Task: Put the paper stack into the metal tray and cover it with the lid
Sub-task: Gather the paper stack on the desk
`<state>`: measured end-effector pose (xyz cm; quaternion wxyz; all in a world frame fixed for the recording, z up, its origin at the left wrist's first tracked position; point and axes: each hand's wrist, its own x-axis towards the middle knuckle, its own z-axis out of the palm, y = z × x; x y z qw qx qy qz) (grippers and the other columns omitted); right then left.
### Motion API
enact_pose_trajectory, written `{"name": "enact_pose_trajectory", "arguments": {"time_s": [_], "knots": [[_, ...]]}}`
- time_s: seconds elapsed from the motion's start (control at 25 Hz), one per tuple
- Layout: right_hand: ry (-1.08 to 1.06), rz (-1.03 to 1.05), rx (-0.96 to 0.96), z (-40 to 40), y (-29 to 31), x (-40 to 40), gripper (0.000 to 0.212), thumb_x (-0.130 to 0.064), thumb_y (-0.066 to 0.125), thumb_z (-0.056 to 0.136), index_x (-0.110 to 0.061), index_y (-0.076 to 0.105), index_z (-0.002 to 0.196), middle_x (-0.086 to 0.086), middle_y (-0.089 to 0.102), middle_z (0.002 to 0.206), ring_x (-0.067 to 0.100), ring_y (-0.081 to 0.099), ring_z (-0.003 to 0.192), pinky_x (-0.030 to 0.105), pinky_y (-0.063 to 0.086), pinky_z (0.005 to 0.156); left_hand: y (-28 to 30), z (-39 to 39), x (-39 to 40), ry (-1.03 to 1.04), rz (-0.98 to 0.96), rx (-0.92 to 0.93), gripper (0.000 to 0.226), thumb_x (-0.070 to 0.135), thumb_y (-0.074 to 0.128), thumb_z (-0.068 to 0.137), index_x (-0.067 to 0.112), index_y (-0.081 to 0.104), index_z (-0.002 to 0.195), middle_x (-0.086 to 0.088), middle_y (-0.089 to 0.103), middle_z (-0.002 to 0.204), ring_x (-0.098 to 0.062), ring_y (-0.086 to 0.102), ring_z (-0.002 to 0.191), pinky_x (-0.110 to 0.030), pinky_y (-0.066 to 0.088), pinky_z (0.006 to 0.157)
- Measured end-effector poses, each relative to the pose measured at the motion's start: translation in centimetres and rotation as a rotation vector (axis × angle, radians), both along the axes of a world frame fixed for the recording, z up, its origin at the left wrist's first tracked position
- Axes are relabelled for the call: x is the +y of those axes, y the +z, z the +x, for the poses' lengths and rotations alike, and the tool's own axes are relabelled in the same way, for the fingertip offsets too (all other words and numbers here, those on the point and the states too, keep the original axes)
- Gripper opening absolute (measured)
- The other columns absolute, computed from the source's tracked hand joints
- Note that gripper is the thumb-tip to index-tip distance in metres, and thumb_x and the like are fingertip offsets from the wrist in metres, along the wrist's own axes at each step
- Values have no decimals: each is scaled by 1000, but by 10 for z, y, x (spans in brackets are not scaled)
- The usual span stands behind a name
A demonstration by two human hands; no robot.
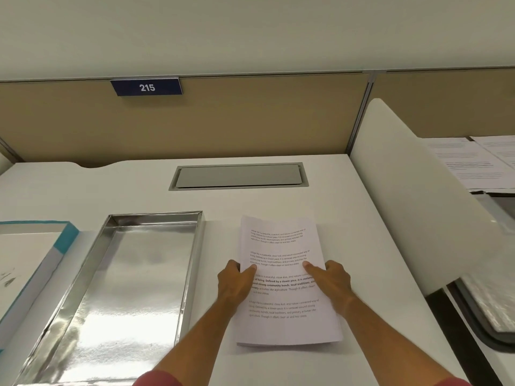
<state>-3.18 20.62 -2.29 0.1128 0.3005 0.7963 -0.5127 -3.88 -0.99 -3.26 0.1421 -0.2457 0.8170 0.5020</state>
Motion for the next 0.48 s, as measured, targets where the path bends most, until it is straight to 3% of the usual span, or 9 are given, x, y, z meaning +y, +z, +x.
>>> {"name": "enact_pose_trajectory", "arguments": {"time_s": [0.12, 0.24, 0.36, 0.48], "knots": [[-73, -81, -7, 1, -3, 4, 38, -42, 70, 84, -13, 52, 67, 7, 68, 83, 22, 63, 71, 32, 51, 63, -3, -4, -6, 89, 111, -16, 19, 32, 61, 90, 15, 53, 90, -7, 66, 101, -19, 64, 81, -29, 49, 62], [-84, -223, -42, -5, -5, 13, 28, -35, 66, 88, -7, 67, 86, 12, 76, 90, 31, 72, 82, 44, 60, 77, -4, -7, -16, 159, 141, -6, 18, 30, 62, 89, 14, 55, 92, -9, 64, 105, -21, 62, 86, -32, 49, 66], [8, -364, -92, -10, -3, 18, 26, -24, 64, 91, -3, 68, 105, 12, 78, 95, 28, 74, 84, 34, 58, 64, -8, -11, -23, 113, 211, -54, 32, 33, 66, 87, 12, 55, 109, -7, 65, 107, -27, 66, 97, -40, 56, 80], [93, -371, -87, -12, -1, 19, 25, -19, 62, 94, -4, 65, 114, 11, 76, 105, 28, 73, 90, 32, 57, 64, -8, -15, -25, -3, 233, -58, 24, 27, 66, 88, 7, 62, 101, -10, 72, 105, -28, 71, 93, -44, 58, 85]]}}
